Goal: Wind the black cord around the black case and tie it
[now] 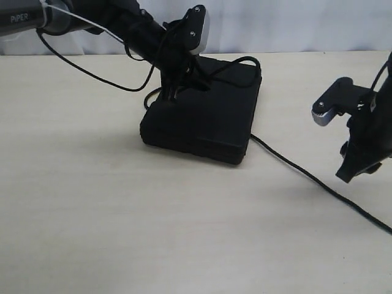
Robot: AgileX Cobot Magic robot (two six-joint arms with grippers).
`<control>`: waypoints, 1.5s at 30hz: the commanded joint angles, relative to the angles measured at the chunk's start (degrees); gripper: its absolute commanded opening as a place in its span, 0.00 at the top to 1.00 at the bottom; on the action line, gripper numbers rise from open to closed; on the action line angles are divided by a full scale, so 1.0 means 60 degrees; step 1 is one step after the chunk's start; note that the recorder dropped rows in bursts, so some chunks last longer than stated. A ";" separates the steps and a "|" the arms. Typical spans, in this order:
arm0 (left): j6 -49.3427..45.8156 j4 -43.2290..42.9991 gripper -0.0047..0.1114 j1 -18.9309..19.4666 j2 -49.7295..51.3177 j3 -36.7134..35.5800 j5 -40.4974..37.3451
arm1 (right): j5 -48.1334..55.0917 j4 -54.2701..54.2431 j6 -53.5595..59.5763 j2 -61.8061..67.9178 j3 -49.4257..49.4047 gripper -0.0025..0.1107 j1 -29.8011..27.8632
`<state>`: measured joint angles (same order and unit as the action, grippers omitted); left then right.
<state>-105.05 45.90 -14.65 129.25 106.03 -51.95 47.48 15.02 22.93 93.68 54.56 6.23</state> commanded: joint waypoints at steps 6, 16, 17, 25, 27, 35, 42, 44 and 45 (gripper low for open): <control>-0.0010 -0.0568 0.96 0.0013 0.0004 -0.0028 -0.0135 | -0.0390 -0.0978 0.0708 0.1358 -0.0106 0.59 -0.0011; -0.0010 -0.0568 0.96 0.0013 0.0004 -0.0028 -0.0115 | -0.1758 -0.1863 0.1329 0.2345 -0.0106 0.59 -0.0011; -0.0010 -0.0568 0.96 0.0013 0.0004 -0.0028 -0.0095 | -0.1960 -0.1863 0.1329 0.2366 -0.0106 0.59 -0.0011; -0.0010 -0.0576 0.96 0.0013 0.0004 -0.0028 -0.0130 | -0.2786 -0.0389 -0.0447 0.2434 -0.0089 0.90 -0.0011; -0.0010 -0.0576 0.96 0.0013 0.0004 -0.0028 -0.0058 | -0.2770 -0.0177 -0.1246 0.2434 0.0097 0.94 -0.0011; -0.0539 -0.0576 0.96 0.0013 0.0004 -0.0028 -0.0104 | -0.2378 -0.1908 -0.3093 0.2434 0.1854 0.94 -0.0011; -0.2354 -0.0988 0.96 0.0013 0.0004 -0.0028 -0.0239 | -0.2532 -0.3514 -0.4726 0.2434 0.2949 0.94 -0.0011; -0.2899 -0.1238 0.96 -0.0004 0.0004 -0.0028 -0.0207 | -0.2815 -0.4277 -0.4726 0.2434 0.3023 0.94 -0.0027; -0.2899 -0.1300 0.96 -0.0004 0.0004 -0.0028 -0.0050 | -0.3027 -0.4677 -0.4726 0.2434 0.3023 0.94 -0.0027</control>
<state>-119.43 39.42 -14.65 129.25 106.03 -53.04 32.01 -7.07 -4.59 108.44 72.05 6.23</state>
